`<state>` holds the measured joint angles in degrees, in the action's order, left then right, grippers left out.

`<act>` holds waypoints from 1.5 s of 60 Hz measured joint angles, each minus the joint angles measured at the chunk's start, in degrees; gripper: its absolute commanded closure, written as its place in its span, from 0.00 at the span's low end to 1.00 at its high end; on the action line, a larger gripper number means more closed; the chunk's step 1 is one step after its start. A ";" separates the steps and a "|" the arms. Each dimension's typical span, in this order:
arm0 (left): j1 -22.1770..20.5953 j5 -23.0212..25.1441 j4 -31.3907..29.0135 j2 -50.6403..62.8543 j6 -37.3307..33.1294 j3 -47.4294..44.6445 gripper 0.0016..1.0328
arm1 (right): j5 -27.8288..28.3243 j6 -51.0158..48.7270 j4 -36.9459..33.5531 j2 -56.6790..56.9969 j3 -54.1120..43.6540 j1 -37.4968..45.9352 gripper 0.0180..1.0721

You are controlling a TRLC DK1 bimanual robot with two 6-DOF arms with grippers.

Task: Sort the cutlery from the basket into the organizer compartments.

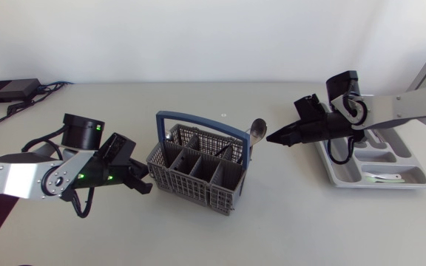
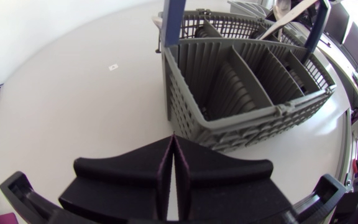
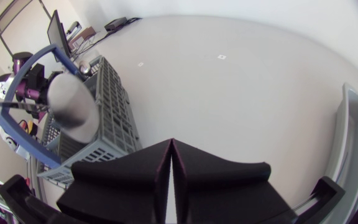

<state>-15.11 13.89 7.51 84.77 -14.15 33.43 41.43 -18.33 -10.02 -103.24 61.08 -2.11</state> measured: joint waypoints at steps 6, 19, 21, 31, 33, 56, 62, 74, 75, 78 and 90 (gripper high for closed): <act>0.00 0.02 1.42 3.45 0.02 2.05 0.97 | 2.12 2.82 0.00 -4.98 4.20 0.74 0.94; -0.22 0.02 3.02 10.19 0.66 7.56 0.97 | 6.49 6.01 -2.34 -12.15 10.67 1.07 0.94; -0.44 -0.02 3.10 10.99 0.87 8.50 0.97 | 6.88 6.16 -2.99 -12.66 11.21 1.03 0.94; -1.81 0.00 3.13 13.57 1.92 12.00 0.97 | 8.52 5.70 -5.70 -12.83 11.37 0.33 0.94; -1.97 0.00 3.13 13.94 2.14 12.48 0.97 | 9.01 5.20 -6.25 -12.83 11.13 0.28 0.94; -2.23 0.00 3.15 16.79 2.38 15.85 0.97 | 9.77 -2.03 -13.88 -4.46 0.76 -0.81 0.95; -2.29 0.00 3.13 17.27 2.58 16.76 0.97 | 9.77 -2.73 -14.23 0.98 -2.78 -2.43 0.95; -2.97 -0.46 3.13 19.65 3.89 20.90 0.97 | 8.85 -1.88 -14.78 9.55 -9.42 -8.72 0.95; -2.97 -0.42 3.13 19.89 3.91 21.31 0.97 | 8.70 -1.55 -14.78 9.94 -9.94 -9.09 0.95; -3.17 -0.44 3.13 20.65 4.11 22.67 0.97 | 8.55 -0.85 -14.27 11.15 -11.50 -10.27 0.95; -4.87 -1.03 1.97 22.84 4.74 26.10 0.97 | 6.67 0.57 -12.22 15.32 -15.72 -12.39 0.95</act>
<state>-19.99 12.86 9.48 107.61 -9.41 59.53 48.10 -17.76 -22.24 -87.92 45.36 -14.50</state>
